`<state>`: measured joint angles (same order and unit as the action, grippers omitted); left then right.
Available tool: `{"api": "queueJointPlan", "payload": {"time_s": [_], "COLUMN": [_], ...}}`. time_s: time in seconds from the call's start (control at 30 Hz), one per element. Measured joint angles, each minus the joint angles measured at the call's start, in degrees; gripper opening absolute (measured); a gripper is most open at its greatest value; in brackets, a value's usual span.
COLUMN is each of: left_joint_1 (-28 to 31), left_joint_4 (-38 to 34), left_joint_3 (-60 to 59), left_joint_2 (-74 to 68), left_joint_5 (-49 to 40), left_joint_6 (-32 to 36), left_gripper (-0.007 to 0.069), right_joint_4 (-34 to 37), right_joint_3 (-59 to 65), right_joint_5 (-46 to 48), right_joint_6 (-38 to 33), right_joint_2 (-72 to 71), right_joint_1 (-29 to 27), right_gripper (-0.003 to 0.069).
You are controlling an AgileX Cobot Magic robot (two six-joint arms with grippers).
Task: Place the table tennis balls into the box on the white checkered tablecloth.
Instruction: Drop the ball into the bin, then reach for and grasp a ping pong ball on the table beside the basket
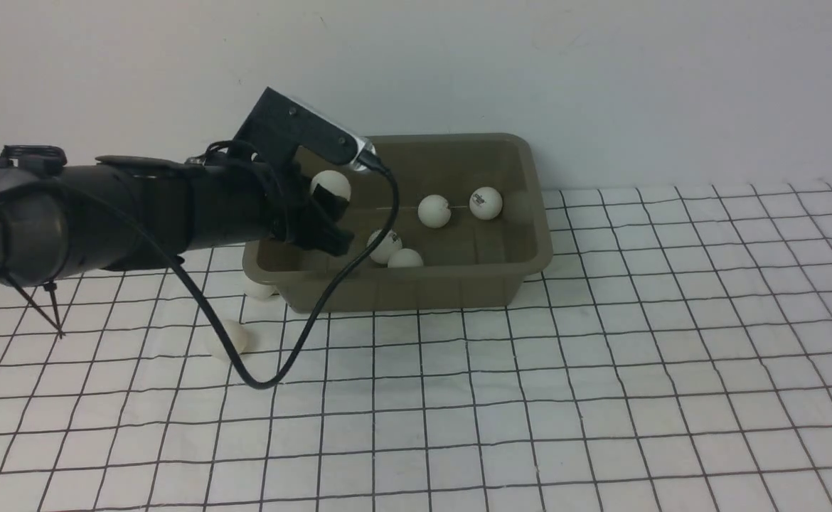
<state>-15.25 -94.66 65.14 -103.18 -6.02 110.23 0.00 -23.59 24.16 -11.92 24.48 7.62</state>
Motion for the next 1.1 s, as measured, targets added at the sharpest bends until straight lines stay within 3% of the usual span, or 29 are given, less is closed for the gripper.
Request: {"api": "queueJointPlan", "payload": {"time_s": [0.1,0.2,0.33,0.6,0.7,0.87,1.1], "left_joint_1": [0.83,1.36,1.36,1.36,1.36,1.41,1.41], "left_joint_4": [-0.48,-2.87,-3.52,-4.03,-4.77,-5.5,-5.91], "left_joint_3": [0.38,0.75,0.8,-1.02,-5.33,-10.72,-19.17], "left_joint_2": [-1.09,-1.32,1.34,13.33,20.95,24.75,25.83], "left_joint_5": [-1.42,-3.36,-3.87,4.81,17.49,27.77,25.68], "left_joint_6": [1.21,1.27,1.27,1.75,4.66,8.41,4.99], "left_gripper": [0.0337,0.0446,0.0492,0.044,0.0404,0.0395,0.0395], "right_joint_4": [0.0,0.0,0.0,0.0,0.0,0.0,0.0], "right_joint_3": [0.0,0.0,0.0,0.0,0.0,0.0,0.0], "right_joint_5": [0.25,0.48,0.49,0.67,0.67,0.67,0.67], "right_joint_6": [0.0,0.0,0.0,0.0,0.0,0.0,0.0], "right_joint_2": [0.0,0.0,0.0,0.0,0.0,0.0,0.0], "right_joint_1": [0.0,0.0,0.0,0.0,0.0,0.0,0.0], "right_gripper": [0.0388,0.0388,0.0388,0.0388,0.0388,0.0388,0.0388]}}
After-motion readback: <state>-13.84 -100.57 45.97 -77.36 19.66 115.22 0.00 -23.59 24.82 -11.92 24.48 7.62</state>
